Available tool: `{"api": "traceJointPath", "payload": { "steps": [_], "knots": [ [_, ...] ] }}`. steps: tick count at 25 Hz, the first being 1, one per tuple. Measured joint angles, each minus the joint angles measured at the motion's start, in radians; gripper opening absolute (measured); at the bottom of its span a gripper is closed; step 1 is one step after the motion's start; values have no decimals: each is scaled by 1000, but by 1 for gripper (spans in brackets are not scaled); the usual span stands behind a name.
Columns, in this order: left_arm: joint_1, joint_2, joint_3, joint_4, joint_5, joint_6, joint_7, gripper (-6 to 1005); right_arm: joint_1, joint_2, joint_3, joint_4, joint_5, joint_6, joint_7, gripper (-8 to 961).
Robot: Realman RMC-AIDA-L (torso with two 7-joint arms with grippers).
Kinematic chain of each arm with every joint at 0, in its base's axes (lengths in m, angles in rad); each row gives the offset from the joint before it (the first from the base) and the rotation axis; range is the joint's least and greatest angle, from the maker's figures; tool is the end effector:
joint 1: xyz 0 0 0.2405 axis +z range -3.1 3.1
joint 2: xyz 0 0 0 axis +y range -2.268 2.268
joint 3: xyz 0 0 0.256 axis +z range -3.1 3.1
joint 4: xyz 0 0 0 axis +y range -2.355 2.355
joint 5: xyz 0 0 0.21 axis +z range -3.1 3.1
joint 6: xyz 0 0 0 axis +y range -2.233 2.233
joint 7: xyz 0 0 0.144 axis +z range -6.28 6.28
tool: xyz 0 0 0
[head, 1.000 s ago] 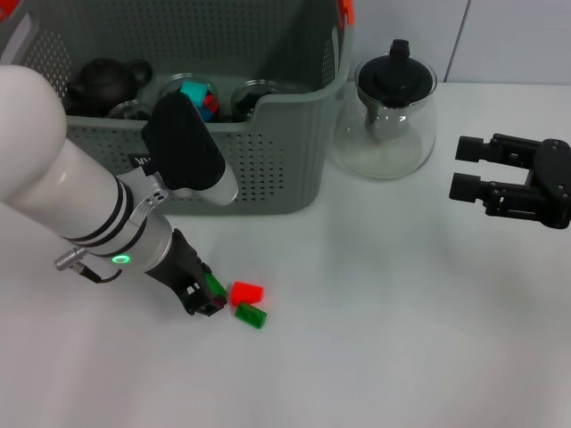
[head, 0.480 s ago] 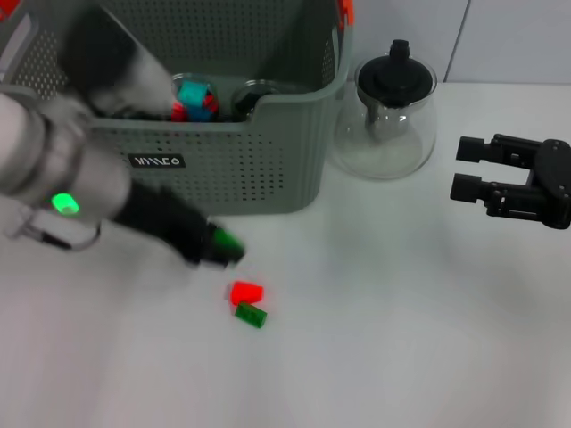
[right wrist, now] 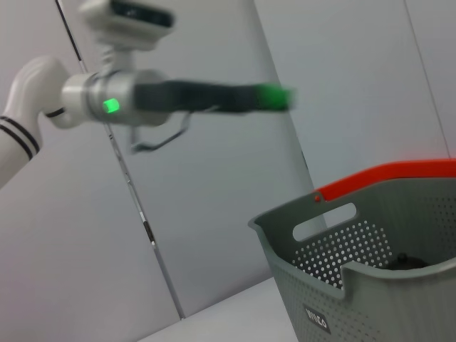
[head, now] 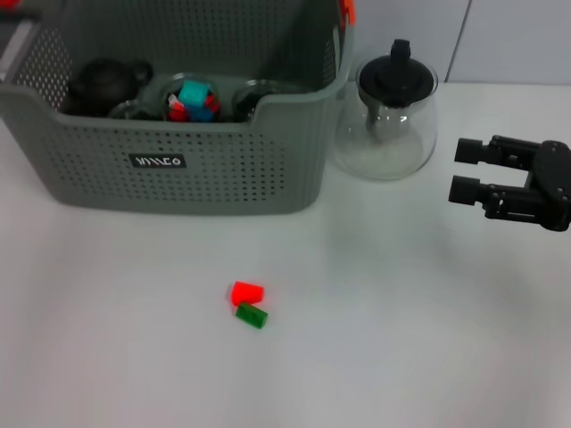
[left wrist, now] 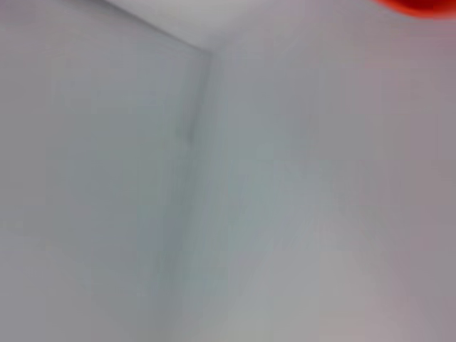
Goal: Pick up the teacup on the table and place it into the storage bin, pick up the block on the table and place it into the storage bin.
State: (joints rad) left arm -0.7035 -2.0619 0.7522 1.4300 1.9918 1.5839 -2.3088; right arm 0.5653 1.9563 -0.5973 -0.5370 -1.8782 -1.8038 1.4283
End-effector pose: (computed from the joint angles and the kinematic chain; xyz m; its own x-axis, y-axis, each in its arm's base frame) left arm -0.1011 0.3888 0.1267 0.7430 0.3482 0.5716 0.5565 -0.7958 -0.2386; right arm 0.2510 0.3260 0.0507 0.6702 -0.3360 -0.6617 -0.4376 -0.8990 0.0133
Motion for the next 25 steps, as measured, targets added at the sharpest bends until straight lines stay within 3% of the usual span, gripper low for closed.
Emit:
{"api": "traceJointPath", "payload": {
  "steps": [4, 12, 17, 25],
  "knots": [
    [-72, 10, 84, -146, 231, -268, -42, 408, -1, 1, -2, -2, -1, 4, 0, 789],
    [-238, 12, 97, -515, 630, -593, -112, 409, 0, -3, 1, -3, -1, 5, -1, 789],
    [-270, 7, 100, -598, 781, -688, -164, 415, 2, -3, 0, -3, -1, 10, -1, 789],
    [-282, 6, 102, -630, 825, -700, -181, 425, 7, -4, -8, -3, -1, 13, -3, 789]
  ]
}}
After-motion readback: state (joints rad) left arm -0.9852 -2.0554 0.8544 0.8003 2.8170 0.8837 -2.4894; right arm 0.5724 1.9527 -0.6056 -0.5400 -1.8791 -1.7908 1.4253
